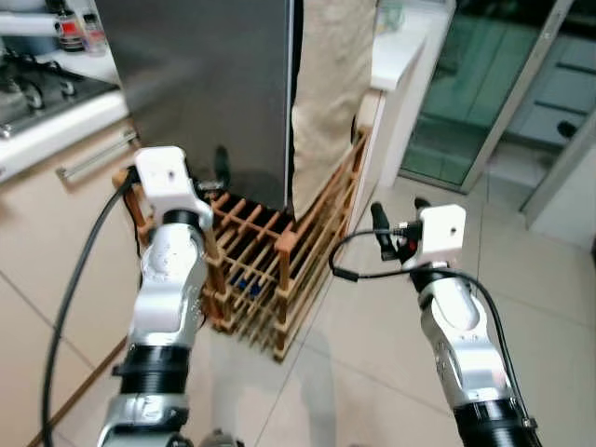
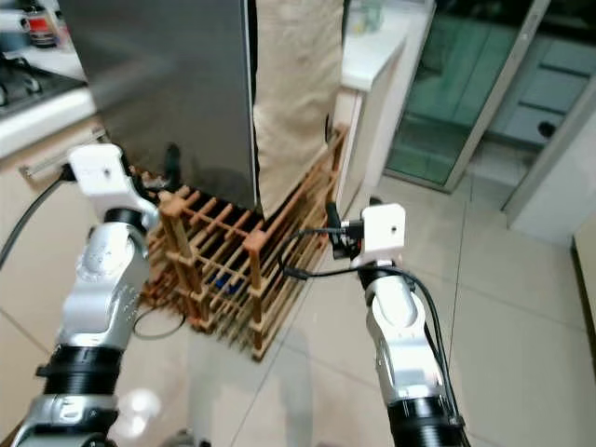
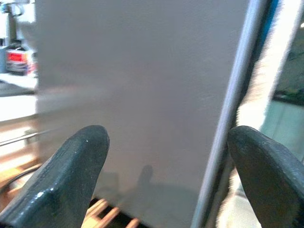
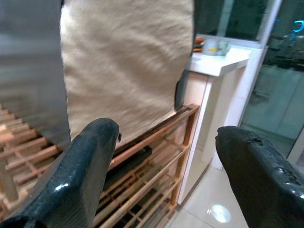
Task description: Restocking fridge
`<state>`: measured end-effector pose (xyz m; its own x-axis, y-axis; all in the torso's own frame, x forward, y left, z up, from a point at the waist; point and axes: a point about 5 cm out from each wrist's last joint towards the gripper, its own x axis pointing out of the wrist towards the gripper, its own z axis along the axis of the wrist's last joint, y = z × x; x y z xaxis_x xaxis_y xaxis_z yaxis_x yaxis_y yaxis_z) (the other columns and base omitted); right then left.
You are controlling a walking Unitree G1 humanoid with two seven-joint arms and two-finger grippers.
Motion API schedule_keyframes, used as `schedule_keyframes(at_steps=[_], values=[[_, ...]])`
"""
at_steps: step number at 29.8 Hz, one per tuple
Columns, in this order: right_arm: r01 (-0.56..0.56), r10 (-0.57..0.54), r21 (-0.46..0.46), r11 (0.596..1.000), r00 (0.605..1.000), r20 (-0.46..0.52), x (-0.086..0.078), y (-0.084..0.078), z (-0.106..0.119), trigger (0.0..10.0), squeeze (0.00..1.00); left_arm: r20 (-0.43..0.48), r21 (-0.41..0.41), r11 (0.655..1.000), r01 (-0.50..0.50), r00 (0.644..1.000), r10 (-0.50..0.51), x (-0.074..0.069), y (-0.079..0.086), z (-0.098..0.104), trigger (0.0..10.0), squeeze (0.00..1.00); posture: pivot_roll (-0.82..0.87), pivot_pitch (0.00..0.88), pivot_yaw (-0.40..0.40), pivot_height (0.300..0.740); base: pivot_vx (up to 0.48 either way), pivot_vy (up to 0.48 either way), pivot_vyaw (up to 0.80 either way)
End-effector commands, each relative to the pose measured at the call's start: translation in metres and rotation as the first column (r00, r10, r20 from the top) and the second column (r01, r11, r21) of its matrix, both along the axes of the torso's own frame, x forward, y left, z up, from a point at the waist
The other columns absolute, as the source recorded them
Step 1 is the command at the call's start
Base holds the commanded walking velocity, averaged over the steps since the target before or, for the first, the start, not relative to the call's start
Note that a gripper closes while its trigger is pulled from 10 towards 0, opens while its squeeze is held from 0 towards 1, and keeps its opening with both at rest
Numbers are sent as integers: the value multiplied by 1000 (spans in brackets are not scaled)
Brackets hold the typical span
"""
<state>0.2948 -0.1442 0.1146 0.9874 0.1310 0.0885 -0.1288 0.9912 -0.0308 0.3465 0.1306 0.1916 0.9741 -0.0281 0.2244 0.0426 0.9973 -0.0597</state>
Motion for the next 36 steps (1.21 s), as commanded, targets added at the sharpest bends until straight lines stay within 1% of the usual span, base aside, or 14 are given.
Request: schedule_keyframes(at_steps=[1,5,11,16,17,18,20,22,23,25,26,30,31,36], values=[[-10,10,-3,1000,1000,5,2,5,1,10000,0,-30,9,1000,-15,999,16,1,5,-8,10000,0,-73,0,-16,740,0,-472,513],[-6,6,-3,1000,1000,6,3,8,0,10000,0,-60,37,999,-25,998,28,10,7,-11,10000,0,-85,0,-8,740,0,-472,114],[14,-14,4,1000,1000,2,2,4,-2,10000,0,-74,87,995,-55,995,61,8,17,-20,10000,0,-90,0,-5,740,0,-78,0],[25,-25,-7,1000,999,40,1,4,2,10000,0,16,-15,999,-43,999,43,2,22,-9,10000,0,-93,0,4,740,187,0,0],[43,-39,-32,999,989,143,-7,0,20,10000,0,56,-9,999,-45,997,45,-11,30,-1,10000,0,-104,0,15,740,390,0,0],[43,-39,-32,999,989,143,-7,0,20,10000,0,56,-9,999,-45,997,45,-11,30,-1,10000,0,-104,0,15,740,390,0,0],[58,-53,-26,998,983,177,-24,-8,30,10000,0,59,42,999,-20,998,17,-35,38,-1,10000,0,-107,0,17,740,356,0,0],[55,-49,-33,998,986,157,-41,-13,27,10000,0,22,80,997,-1,1000,-1,-57,45,-9,10000,0,-100,0,7,740,349,0,0],[55,-49,-33,998,986,157,-41,-13,27,10000,0,22,80,997,-1,1000,-1,-57,45,-9,10000,0,-100,0,7,740,349,0,0],[54,-50,-58,997,997,63,-70,-27,11,10000,0,-110,84,996,-6,994,15,-101,63,-36,10000,0,-86,0,1,740,428,0,0],[54,-50,-58,997,997,63,-70,-27,11,10000,0,-110,84,996,-6,994,15,-101,63,-36,10000,0,-86,0,1,740,428,0,0],[50,-48,-34,998,997,58,-56,-21,5,10000,0,-59,65,997,-36,997,40,-81,52,-32,10000,0,-76,0,-4,740,446,0,0],[25,-23,-24,999,997,78,-46,-12,10,10000,0,-40,69,997,-44,998,47,-70,48,-24,10000,0,-73,0,-8,740,454,0,0],[9,-8,-9,1000,995,102,-32,-3,21,10000,0,-24,77,997,-23,999,25,-61,44,-11,10000,0,-80,0,0,740,475,0,0]])
